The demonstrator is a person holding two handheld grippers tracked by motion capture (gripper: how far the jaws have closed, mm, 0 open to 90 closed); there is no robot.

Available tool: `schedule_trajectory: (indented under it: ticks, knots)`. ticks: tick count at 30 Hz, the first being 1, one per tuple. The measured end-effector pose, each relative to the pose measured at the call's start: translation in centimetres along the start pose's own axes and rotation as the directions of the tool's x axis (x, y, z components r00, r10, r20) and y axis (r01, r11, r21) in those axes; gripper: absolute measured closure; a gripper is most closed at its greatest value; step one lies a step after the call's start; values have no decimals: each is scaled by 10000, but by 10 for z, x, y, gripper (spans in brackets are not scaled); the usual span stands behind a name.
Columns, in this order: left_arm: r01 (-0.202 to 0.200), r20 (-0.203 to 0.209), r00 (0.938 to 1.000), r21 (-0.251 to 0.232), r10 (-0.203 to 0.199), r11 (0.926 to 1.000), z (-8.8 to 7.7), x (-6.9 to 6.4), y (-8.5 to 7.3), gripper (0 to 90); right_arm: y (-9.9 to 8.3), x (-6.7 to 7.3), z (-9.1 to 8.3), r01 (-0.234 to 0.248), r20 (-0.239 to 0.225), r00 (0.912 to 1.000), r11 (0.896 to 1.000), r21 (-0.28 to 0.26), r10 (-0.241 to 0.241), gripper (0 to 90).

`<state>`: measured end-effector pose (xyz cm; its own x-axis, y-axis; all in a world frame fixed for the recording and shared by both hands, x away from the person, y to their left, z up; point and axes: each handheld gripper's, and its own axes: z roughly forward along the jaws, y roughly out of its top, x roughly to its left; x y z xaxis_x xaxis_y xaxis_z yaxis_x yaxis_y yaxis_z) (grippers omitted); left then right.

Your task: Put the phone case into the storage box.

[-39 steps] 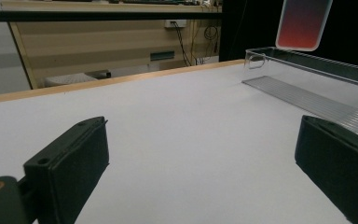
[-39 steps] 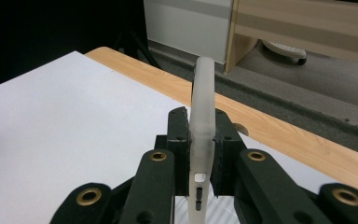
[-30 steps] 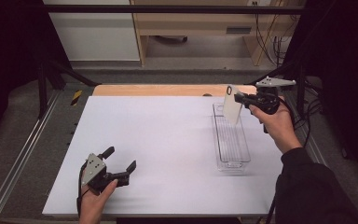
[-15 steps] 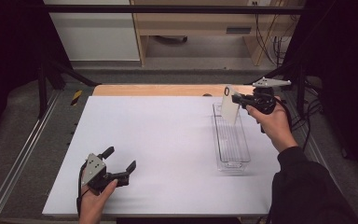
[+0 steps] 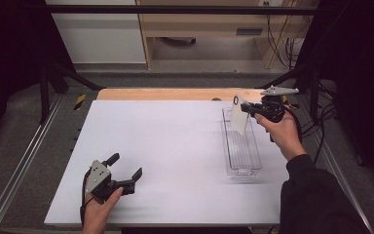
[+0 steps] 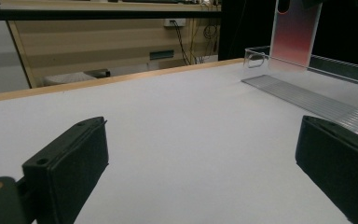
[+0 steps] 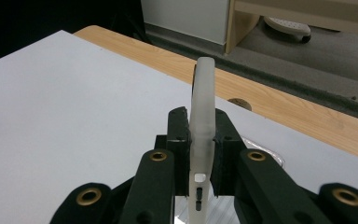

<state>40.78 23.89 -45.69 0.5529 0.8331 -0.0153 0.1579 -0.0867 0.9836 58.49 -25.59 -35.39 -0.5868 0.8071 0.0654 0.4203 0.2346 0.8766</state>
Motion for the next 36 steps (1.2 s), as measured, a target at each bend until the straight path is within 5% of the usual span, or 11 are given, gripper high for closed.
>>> schedule_trajectory:
  ticks: [36]
  knots:
    - [-14,145,9999,-41,14,10000,0,-1,0,27,-10,5,29,35,-141,9999,10000,-51,-35,810]
